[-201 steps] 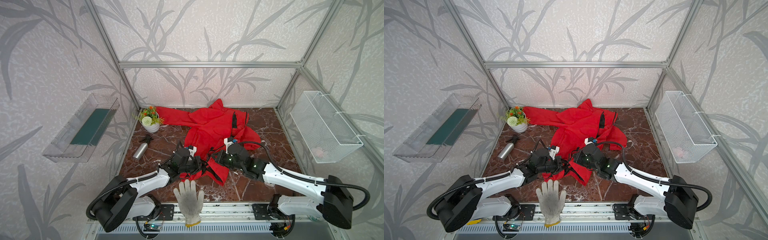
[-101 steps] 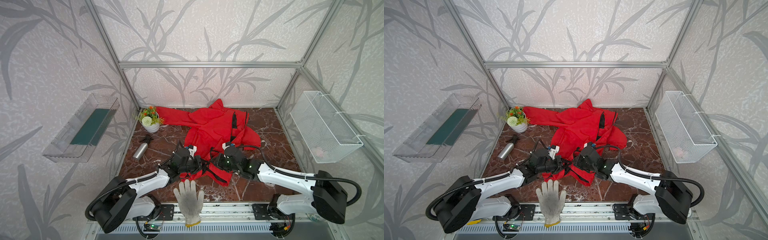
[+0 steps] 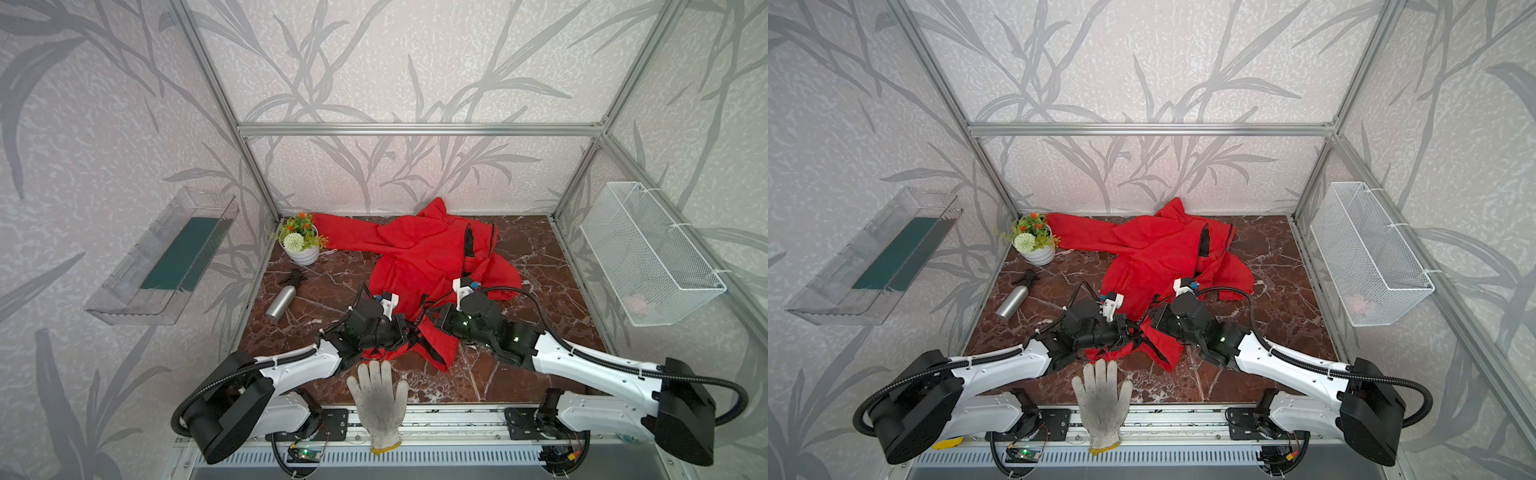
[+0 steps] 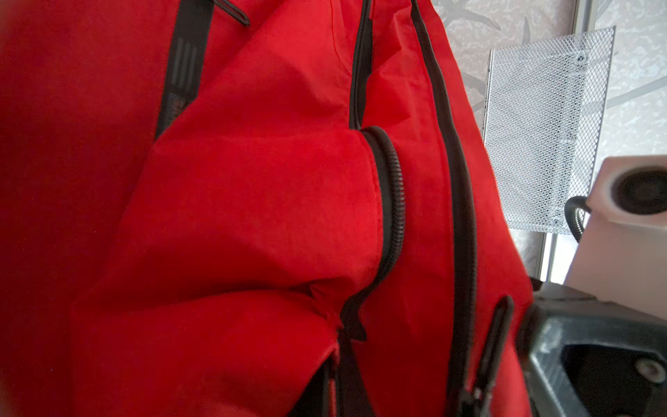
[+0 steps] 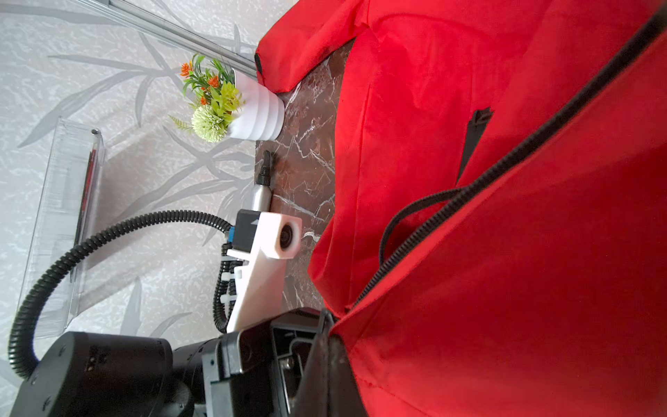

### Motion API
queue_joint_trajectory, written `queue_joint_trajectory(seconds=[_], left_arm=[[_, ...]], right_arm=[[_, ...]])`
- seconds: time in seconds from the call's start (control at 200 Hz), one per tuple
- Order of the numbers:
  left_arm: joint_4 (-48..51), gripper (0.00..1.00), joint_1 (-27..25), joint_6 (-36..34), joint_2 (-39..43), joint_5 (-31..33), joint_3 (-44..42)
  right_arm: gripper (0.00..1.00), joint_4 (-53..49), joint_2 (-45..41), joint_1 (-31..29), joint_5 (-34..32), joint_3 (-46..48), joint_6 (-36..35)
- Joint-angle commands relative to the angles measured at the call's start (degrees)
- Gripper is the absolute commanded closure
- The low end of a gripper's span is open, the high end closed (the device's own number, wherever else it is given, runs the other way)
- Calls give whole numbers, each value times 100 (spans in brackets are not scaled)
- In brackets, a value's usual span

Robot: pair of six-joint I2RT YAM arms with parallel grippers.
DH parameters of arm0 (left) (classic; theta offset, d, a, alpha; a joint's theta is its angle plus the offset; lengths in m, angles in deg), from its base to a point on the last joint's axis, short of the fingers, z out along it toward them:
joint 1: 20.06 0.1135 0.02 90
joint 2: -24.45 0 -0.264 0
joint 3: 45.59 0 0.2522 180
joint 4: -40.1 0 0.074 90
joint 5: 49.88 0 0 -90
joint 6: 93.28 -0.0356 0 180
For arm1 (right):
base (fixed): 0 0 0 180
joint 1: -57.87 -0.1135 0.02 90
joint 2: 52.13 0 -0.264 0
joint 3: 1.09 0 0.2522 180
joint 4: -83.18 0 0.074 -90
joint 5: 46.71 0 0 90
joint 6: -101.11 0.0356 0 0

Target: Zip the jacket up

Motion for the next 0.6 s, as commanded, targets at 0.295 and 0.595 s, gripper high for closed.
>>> queue_joint_trajectory(seconds=[0.295,0.595], left_arm=[[-647,100,-149,317,-222,118,24],[-779,100,-175,340,-363,74,143]], right_arm=[[100,202,-141,-105,-48,272,177],[100,-244,-300,-233,-161,475,480]])
